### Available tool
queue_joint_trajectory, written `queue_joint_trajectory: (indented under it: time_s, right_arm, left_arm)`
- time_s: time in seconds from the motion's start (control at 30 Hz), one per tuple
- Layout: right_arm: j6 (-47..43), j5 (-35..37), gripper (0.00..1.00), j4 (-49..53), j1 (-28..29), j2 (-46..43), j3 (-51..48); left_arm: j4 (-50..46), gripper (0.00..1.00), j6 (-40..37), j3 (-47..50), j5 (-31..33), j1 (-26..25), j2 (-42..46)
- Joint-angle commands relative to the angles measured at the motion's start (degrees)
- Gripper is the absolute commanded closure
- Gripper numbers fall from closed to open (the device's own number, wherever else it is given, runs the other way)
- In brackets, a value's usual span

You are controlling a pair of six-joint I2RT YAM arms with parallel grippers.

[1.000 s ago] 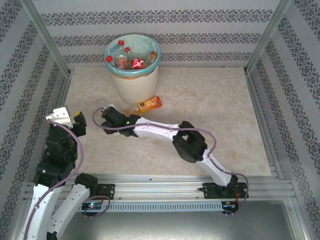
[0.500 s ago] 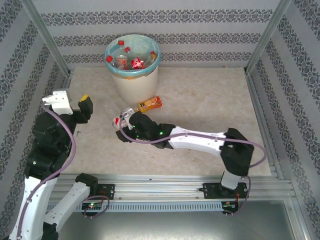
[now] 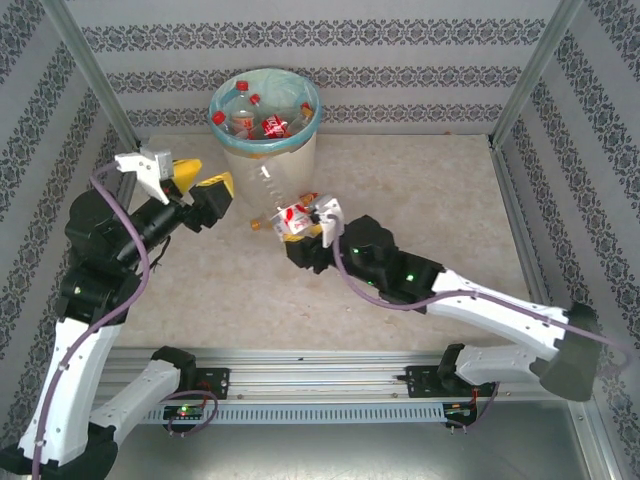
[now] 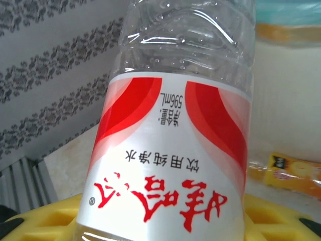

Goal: Put the plastic bottles in the bin

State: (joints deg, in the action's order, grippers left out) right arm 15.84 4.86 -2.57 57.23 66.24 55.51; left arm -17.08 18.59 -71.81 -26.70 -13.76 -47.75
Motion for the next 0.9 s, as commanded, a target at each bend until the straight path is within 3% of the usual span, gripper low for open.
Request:
queue_joint_trajectory:
  time_s: [0.0, 0.13, 0.27, 0.57, 0.87]
  right_arm:
    - [-0.7, 0.8, 0.48, -2.4, -2.5, -5.5, -3.1]
    - [-0.4, -1.5, 0.48, -3.0, -5.7, -10.8, -5.8]
    - [-1.8, -9.5, 0.48, -5.8, -7.9, -15.2, -8.2]
    - [-0.7, -22.0, 0.49, -10.2, -9.3, -18.8, -9.4]
    - [1.8, -29.3, 0.5, -14.7, -9.3, -18.4, -8.0]
  left_arm:
    - [10.0, 0.17, 7.4, 1.5, -8.7, 0.5, -1.2]
    - [19.6, 0.16, 14.4, 4.1, -15.1, 0.4, -3.4]
    - [26.4, 0.16, 20.0, 5.6, -17.5, -1.1, -6.6]
    - [33.2, 0.15, 21.6, 6.9, -20.6, -8.5, -9.6]
    - [36.7, 0.15, 22.9, 9.7, -22.0, -11.2, -7.7]
